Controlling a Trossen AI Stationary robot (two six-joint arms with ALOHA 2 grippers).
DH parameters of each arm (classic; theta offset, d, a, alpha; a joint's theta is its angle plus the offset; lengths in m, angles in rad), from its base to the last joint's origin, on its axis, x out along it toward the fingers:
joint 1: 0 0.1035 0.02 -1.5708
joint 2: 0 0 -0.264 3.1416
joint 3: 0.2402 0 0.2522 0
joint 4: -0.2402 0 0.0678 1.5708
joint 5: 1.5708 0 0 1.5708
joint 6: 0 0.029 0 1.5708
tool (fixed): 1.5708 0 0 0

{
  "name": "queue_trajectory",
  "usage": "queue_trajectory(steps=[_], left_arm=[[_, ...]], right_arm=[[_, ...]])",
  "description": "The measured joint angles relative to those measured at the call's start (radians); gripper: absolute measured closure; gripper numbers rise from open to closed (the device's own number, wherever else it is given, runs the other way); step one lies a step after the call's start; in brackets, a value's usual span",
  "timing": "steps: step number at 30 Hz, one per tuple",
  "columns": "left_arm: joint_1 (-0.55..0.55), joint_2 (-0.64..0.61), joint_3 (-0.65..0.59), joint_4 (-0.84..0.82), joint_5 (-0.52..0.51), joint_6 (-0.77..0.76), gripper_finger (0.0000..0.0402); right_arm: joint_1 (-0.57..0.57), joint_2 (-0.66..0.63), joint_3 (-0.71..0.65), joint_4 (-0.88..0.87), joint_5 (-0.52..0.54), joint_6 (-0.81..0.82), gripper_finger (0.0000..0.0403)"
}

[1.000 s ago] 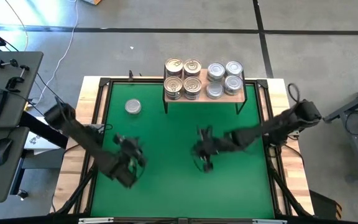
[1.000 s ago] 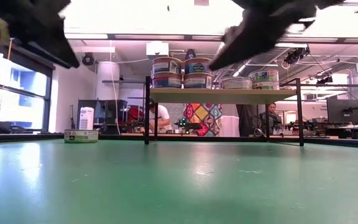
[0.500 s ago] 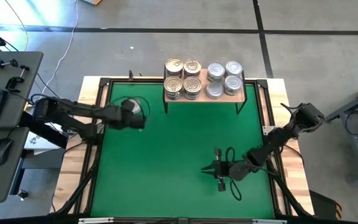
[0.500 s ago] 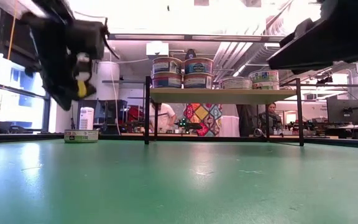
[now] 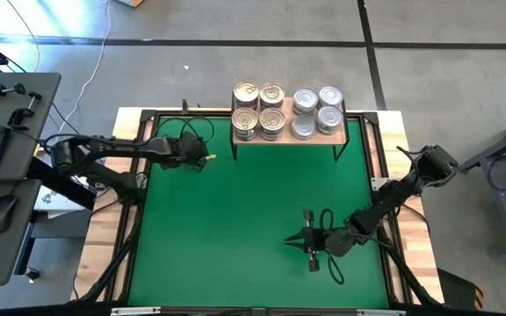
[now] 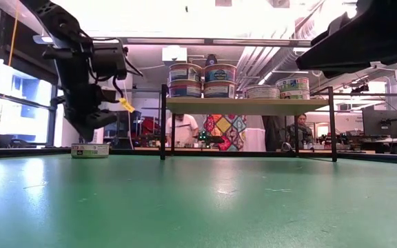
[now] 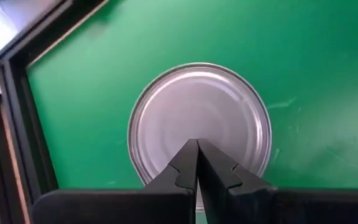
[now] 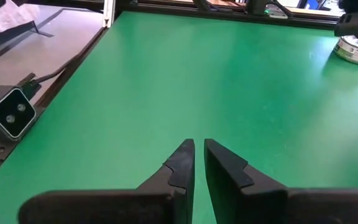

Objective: Stack canned seafood by type on shelf
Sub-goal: Stack the green tuna can on top of the bottom left green tuna can on the shelf

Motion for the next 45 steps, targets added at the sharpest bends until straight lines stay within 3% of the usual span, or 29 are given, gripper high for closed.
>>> queue_trajectory(steps=[7,12,20,25,32,39,42,45], left_arm=[[0.012,0.072,0.006,0.008,0.02,0.099,0.0401],[-0.042,0.094,0.007,0.004,0.061,0.094,0.0401],[-0.223,0.044,0.009,0.045,0.344,-0.03,0.0401],[-0.362,0.047,0.0,0.206,0.53,-0.108,0.0401],[-0.569,0.149,-0.003,0.553,0.492,-0.183,0.0401],[-0.702,0.439,0.038,1.103,0.448,-0.206,0.0401],[-0.742,0.541,0.145,1.155,0.446,-0.147,0.0401],[-0.771,0.58,0.275,1.06,0.447,-0.06,0.0401]], right_arm=[[0.0,0.0,0.0,0.008,0.0,0.0,0.0375],[0.0,0.0,0.0,0.008,0.0,0.0,0.0375],[0.0,0.0,0.001,0.011,0.0,0.0,0.0375],[0.0,0.0,0.001,0.017,0.0,0.0,0.0375],[0.0,0.0,0.001,0.019,0.0,0.0,0.0375],[0.0,0.0,0.001,0.023,0.0,0.0,0.0375],[0.0,0.0,0.001,0.024,0.0,0.0,0.0375],[0.0,0.0,0.001,0.024,0.0,-0.001,0.0375]])
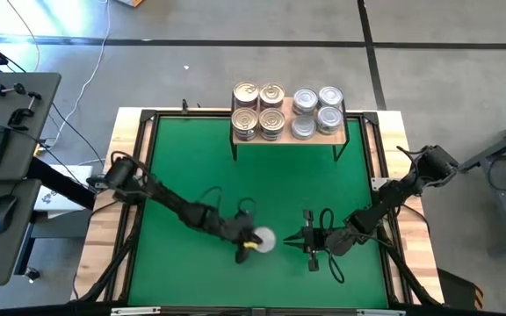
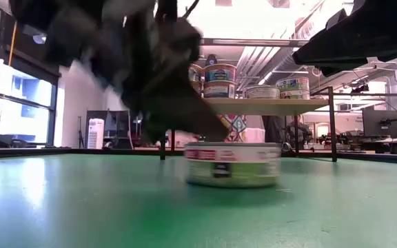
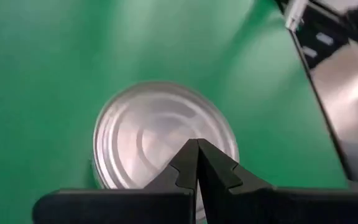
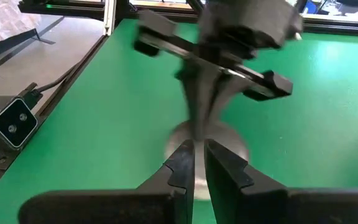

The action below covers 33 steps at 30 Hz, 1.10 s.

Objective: Stack canned seafood by type on shelf
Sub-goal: Stack the green tuna can on top of the bottom left green tuna can on the shelf

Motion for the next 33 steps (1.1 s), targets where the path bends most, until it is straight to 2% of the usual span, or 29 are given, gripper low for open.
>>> queue_trajectory(steps=[3,7,9,15,27,33], left_arm=[[-0.012,-0.012,0.132,-0.192,-0.059,0.053,0.0401],[-0.014,-0.016,0.266,-0.45,-0.214,0.091,0.0401],[-0.004,-0.017,0.298,-0.513,-0.21,0.111,0.0401],[0.025,0.025,0.3,-0.522,-0.131,0.164,0.0401],[0.051,0.089,0.302,-0.545,-0.163,0.122,0.0401],[0.048,0.089,0.302,-0.573,-0.175,0.133,0.0401]], right_arm=[[0.0,0.0,0.0,0.0,-0.008,0.004,0.0375],[0.0,0.0,0.0,0.01,-0.11,0.008,0.0375],[0.0,0.0,0.0,0.022,-0.126,0.003,0.0375],[0.0,0.0,0.001,0.029,-0.126,0.001,0.0375],[0.0,0.0,0.001,0.029,-0.129,-0.008,0.0375],[0.004,0.006,0.001,0.014,-0.129,-0.081,0.037]])
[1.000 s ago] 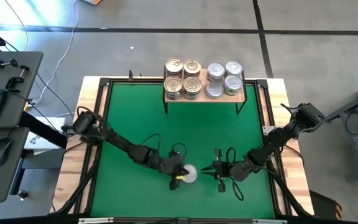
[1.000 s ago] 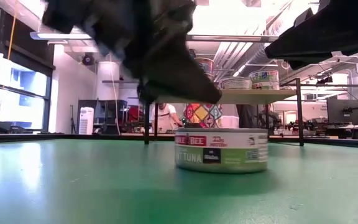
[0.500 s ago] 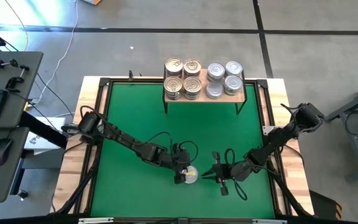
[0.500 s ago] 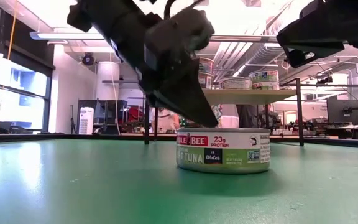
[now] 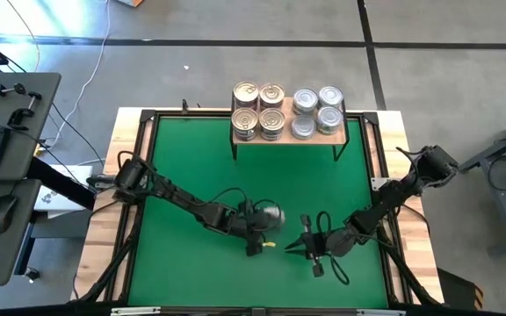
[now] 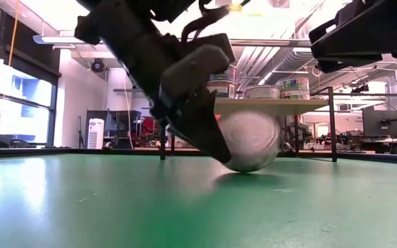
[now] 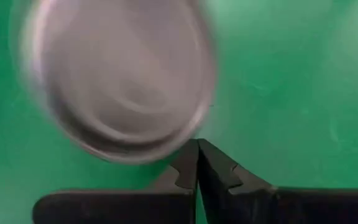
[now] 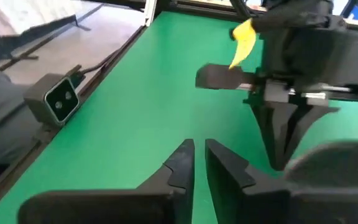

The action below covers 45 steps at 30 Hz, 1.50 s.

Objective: Stack canned seafood by type on shelf
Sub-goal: Stack the green tuna can on top of the bottom left green tuna can on the shelf

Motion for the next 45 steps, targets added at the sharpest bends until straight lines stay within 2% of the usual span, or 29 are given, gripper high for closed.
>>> queue_trajectory(steps=[4,6,11,14,19,23,27,35,41,45], left_arm=[[-0.003,0.003,-0.002,0.004,-0.02,0.005,0.0401],[-0.004,0.001,-0.001,0.011,-0.023,0.0,0.0401],[-0.015,-0.005,-0.001,0.007,-0.067,-0.011,0.0401],[-0.004,-0.028,-0.001,0.027,-0.13,-0.001,0.0401],[0.096,-0.038,0.0,0.133,-0.143,0.12,0.0401],[0.192,-0.02,0.0,0.154,-0.123,0.177,0.0401],[0.252,0.01,0.0,0.154,-0.015,0.195,0.0402],[0.17,0.028,0.005,0.164,0.141,0.184,0.0401],[0.078,0.004,-0.001,0.184,0.16,0.147,0.0402],[0.055,-0.004,0.0,0.221,0.144,0.146,0.0401]], right_arm=[[-0.003,-0.001,0.004,-0.033,0.007,-0.024,0.0329],[-0.011,-0.016,0.029,-0.158,0.038,-0.023,0.0295],[-0.07,-0.047,0.139,-0.604,0.247,0.052,0.0209],[-0.145,-0.046,0.156,-0.709,0.22,0.055,0.0183],[-0.229,-0.045,0.12,-0.663,0.044,0.102,0.0179],[-0.194,-0.045,0.094,-0.625,0.061,0.183,0.0179],[-0.116,-0.045,0.09,-0.606,0.128,0.251,0.0179],[0.026,-0.045,0.091,-0.596,0.209,0.393,0.0179],[0.076,-0.045,0.091,-0.568,0.283,0.421,0.0179],[0.077,-0.045,0.092,-0.548,0.303,0.406,0.0179]])
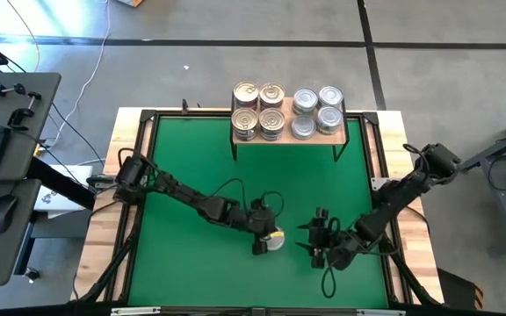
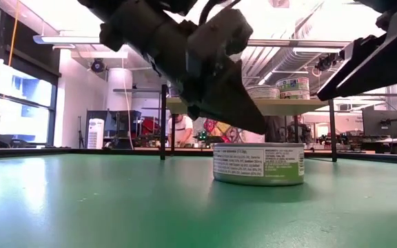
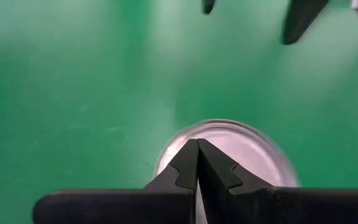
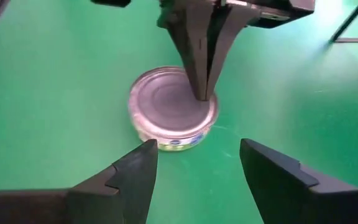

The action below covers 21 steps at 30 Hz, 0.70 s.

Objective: Stack canned seafood by type on shelf
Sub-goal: Stack the green tuna can on top of the bottom left green tuna can on the shelf

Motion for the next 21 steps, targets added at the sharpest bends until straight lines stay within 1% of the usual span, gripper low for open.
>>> queue_trajectory(steps=[5,14,21], left_arm=[[0.024,0.007,0.0,-0.02,-0.059,-0.015,0.0402],[0.042,0.029,-0.001,-0.038,-0.05,-0.018,0.0402],[0.016,-0.016,0.002,-0.02,-0.056,-0.015,0.0402]], right_arm=[[-0.008,0.0,0.0,-0.001,0.006,-0.001,0.0179],[-0.008,0.0,0.0,0.001,0.006,-0.011,0.0179],[-0.008,0.0,0.0,0.001,0.006,-0.016,0.0179]])
